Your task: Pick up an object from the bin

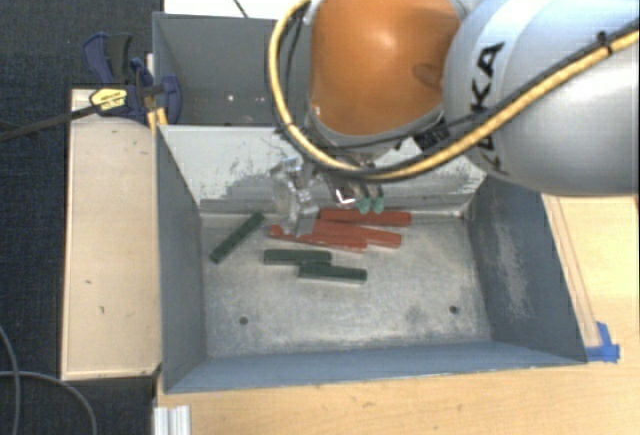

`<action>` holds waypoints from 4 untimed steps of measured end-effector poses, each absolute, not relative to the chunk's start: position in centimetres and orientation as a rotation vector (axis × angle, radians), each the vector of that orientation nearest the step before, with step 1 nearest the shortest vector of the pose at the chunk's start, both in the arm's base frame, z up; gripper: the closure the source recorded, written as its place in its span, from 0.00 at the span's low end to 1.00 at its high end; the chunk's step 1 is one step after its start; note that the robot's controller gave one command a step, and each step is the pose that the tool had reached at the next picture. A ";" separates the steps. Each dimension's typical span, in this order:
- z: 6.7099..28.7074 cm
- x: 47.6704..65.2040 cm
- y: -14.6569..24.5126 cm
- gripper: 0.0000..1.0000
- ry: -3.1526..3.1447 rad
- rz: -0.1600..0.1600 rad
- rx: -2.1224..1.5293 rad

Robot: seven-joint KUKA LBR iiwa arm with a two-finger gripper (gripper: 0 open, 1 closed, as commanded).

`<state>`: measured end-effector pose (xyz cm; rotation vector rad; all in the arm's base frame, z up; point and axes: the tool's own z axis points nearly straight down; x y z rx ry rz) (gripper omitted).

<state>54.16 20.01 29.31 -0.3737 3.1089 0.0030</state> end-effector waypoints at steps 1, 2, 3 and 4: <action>41.5 58.2 18.8 1.00 3.103 0.004 -0.373; 23.3 57.8 17.1 1.00 3.084 -0.001 -0.621; 23.8 57.9 17.2 0.00 3.076 0.001 -0.619; 6.6 58.0 16.0 0.00 3.064 0.003 -0.713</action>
Offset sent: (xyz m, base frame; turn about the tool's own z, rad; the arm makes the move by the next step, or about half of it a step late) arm 0.0382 -0.0120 0.1151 -0.0039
